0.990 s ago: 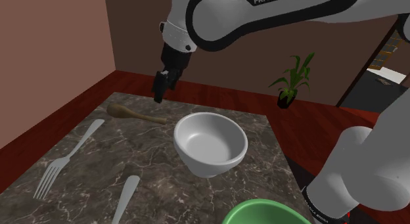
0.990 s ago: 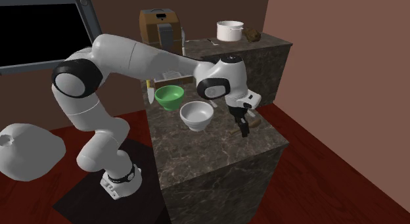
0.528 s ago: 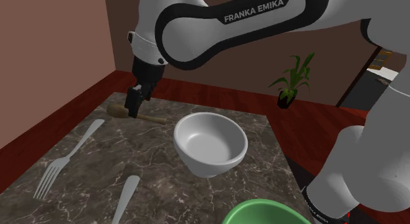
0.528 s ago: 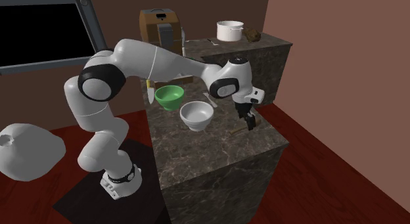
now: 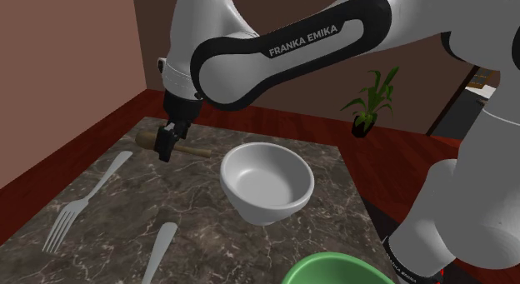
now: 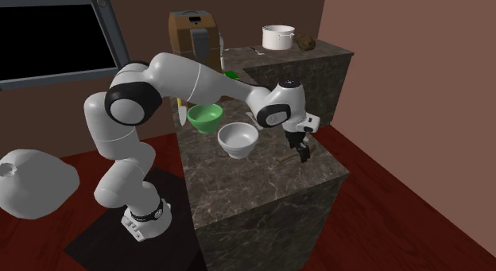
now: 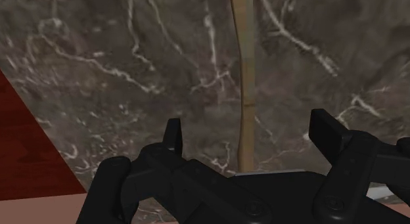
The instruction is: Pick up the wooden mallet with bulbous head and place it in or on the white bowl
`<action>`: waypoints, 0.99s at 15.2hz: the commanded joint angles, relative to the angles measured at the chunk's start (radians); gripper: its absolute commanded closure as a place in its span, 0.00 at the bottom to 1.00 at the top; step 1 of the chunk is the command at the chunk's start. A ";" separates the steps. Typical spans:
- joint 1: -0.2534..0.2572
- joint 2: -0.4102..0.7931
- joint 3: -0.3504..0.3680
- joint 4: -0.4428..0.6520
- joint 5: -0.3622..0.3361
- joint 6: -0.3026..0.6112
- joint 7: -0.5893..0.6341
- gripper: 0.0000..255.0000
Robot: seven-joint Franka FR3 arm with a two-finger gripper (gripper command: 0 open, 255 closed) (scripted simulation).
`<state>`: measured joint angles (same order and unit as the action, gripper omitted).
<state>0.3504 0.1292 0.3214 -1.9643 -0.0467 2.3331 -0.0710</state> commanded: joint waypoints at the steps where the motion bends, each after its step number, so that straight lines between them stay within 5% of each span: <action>1: 0.001 0.005 0.000 0.001 -0.002 0.004 0.001 0.00; 6: 0.001 0.005 0.000 0.001 -0.002 0.004 0.001 0.00; 7: 0.001 0.005 0.000 0.001 -0.002 0.004 0.001 1.00; 15: 0.002 0.001 0.001 -0.001 -0.002 0.002 0.004 1.00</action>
<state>0.3527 0.1286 0.3232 -1.9635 -0.0479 2.3376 -0.0678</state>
